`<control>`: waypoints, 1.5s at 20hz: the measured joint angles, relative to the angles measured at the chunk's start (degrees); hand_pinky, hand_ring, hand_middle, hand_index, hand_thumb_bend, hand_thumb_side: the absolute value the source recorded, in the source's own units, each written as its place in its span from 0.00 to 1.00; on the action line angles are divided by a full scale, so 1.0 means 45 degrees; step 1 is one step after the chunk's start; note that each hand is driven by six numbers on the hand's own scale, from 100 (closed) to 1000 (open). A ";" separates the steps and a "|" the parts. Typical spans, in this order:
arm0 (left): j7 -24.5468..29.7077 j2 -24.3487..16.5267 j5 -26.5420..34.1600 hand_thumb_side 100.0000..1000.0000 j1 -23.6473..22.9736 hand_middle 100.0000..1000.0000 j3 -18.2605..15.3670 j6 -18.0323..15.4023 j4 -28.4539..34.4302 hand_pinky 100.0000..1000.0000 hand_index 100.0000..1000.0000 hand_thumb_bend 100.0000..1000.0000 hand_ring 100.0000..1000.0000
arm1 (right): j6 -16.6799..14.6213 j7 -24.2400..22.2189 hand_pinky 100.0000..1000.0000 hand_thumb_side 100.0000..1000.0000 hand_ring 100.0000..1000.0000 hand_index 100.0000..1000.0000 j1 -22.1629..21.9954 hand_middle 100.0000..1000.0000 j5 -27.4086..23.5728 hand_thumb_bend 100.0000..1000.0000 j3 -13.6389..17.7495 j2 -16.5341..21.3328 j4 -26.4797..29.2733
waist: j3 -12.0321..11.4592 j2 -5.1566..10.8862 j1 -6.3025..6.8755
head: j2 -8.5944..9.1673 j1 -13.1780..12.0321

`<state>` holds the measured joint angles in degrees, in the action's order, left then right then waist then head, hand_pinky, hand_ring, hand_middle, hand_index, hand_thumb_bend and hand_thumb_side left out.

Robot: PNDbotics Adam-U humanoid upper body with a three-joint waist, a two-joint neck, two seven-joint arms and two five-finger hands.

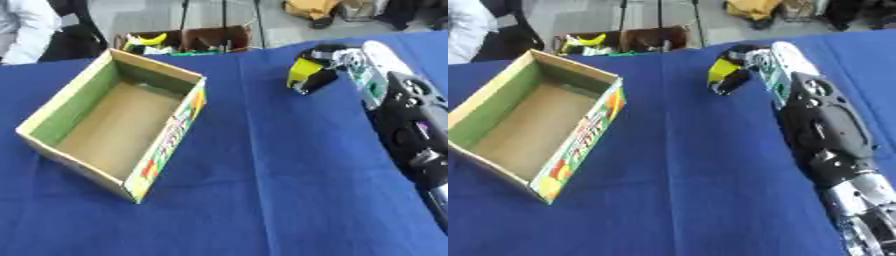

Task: Pick up objects on the table and place them in the box.

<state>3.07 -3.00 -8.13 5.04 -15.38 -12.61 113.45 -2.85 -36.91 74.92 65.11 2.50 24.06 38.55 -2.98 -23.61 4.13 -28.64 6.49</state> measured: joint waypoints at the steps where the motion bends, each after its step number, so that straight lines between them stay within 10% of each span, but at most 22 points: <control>1: 0.0006 0.0000 0.0000 0.97 0.0000 0.57 0.0000 -0.0001 0.0000 0.33 0.88 0.00 0.54 | 0.0031 -0.0033 0.74 0.41 1.00 0.98 0.0000 0.80 -0.0028 0.14 0.0010 0.0000 0.0000 | 0.0011 0.0000 0.0002 | 0.0000 0.0000; 30: 0.0136 0.0001 -0.0007 0.97 0.0002 0.57 0.0001 0.0064 0.0000 0.33 0.88 0.00 0.55 | 0.1107 0.3109 0.52 0.04 0.89 0.68 -0.0112 0.57 -0.1654 0.00 0.0267 0.0011 0.0017 | 0.0179 0.0001 0.0055 | 0.0001 0.0042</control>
<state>3.69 -3.00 -8.16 5.05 -15.38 -12.32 113.45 2.14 -22.91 74.42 57.67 3.70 24.11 38.63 -2.17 -23.60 4.38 -28.64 6.67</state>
